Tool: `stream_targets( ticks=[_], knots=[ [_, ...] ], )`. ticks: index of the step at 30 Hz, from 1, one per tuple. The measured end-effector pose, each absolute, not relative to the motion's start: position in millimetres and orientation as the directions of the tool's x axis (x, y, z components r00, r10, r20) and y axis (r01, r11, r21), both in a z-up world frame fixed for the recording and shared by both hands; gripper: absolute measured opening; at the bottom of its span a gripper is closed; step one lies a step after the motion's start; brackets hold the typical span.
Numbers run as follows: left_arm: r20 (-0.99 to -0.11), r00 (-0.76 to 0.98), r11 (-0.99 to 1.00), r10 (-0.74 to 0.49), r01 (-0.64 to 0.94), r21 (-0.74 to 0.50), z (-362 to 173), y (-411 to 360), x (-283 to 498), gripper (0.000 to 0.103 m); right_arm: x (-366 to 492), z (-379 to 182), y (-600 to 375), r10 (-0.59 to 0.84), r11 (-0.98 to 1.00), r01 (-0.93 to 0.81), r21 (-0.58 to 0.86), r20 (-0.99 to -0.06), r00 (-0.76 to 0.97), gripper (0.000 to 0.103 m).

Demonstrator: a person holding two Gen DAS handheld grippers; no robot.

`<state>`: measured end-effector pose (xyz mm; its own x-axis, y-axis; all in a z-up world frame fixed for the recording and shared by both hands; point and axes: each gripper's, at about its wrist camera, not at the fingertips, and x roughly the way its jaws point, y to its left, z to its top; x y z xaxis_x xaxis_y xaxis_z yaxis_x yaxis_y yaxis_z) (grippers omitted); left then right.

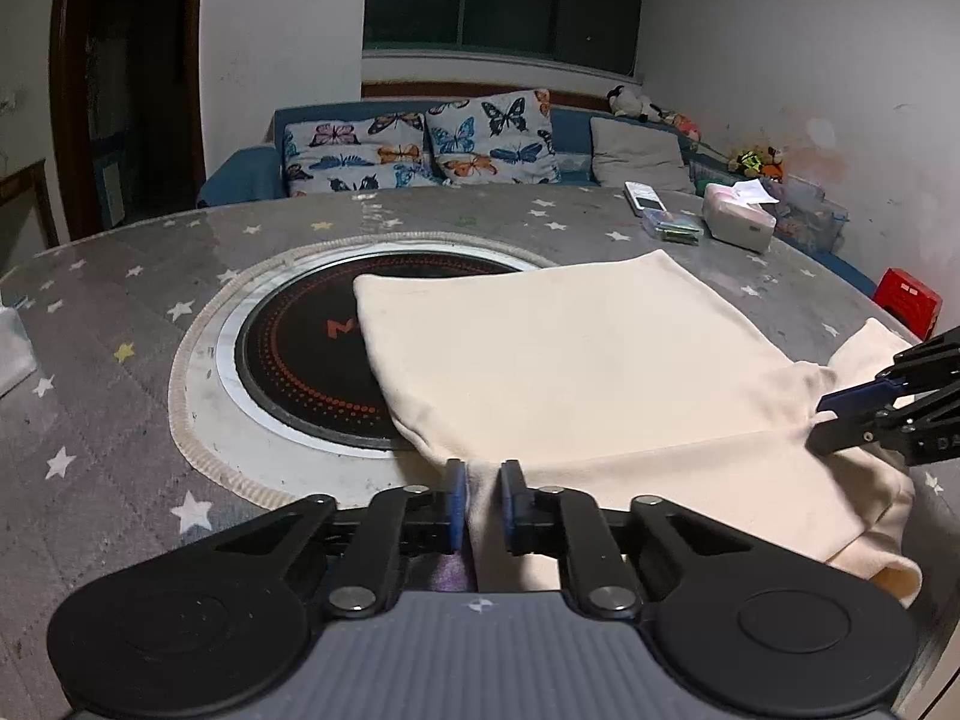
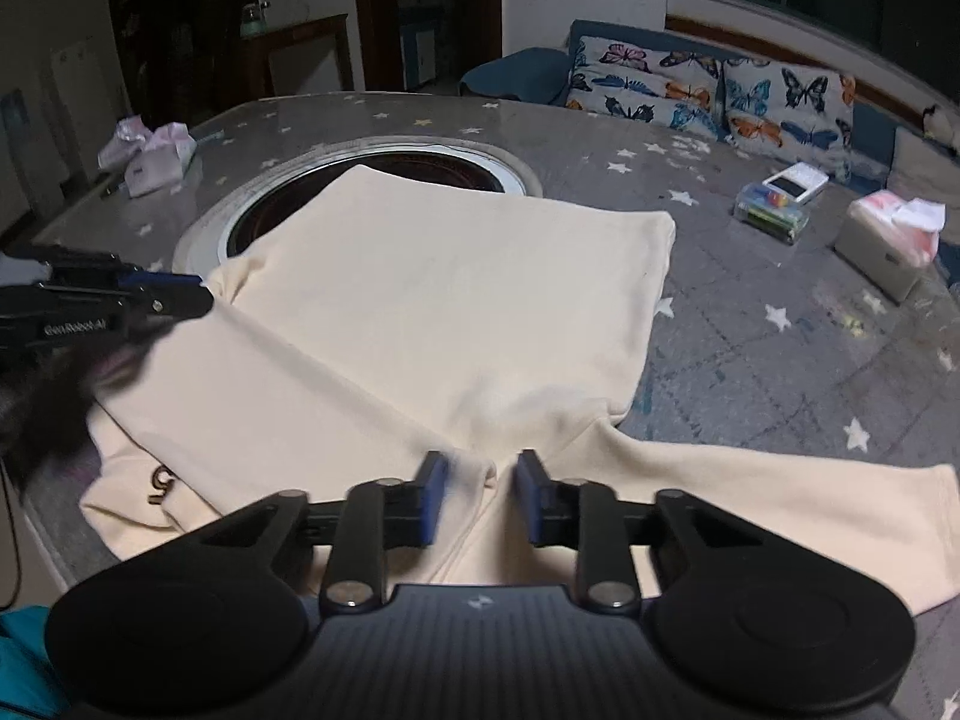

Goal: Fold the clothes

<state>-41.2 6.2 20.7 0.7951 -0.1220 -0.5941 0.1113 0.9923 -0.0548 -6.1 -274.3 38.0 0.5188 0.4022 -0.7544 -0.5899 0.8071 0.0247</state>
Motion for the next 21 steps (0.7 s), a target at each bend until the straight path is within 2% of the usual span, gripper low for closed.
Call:
stream_targets(
  ticks=[3,6,8,14,21],
  knots=[
    [-0.575,0.809,0.992,-0.124,0.104,-0.068,22.8,8.4,-44.6,0.01,-13.3,43.0,-268.7,0.393,0.795,-0.606,-0.022,-0.742,0.542,0.006],
    [-0.557,0.821,0.991,-0.126,0.083,-0.101,24.3,14.0,-47.4,0.009,-22.5,57.9,-260.7,0.409,0.772,-0.632,-0.077,-0.701,0.585,0.006],
    [-0.55,0.827,0.991,-0.113,0.052,-0.124,23.8,19.0,-49.3,0.009,-24.1,66.9,-254.7,0.431,0.759,-0.644,-0.089,-0.672,0.602,0.006],
    [-0.574,0.813,0.981,-0.103,-0.012,-0.193,18.8,30.8,-49.7,0.01,-0.7,45.0,-251.1,0.386,0.788,-0.612,-0.066,-0.721,0.575,0.009],
    [-0.549,0.828,0.983,-0.113,0.014,-0.181,37.2,24.5,-59.5,0.011,-25.6,65.0,-255.9,0.449,0.737,-0.673,-0.053,-0.706,0.547,0.012]
  ],
)
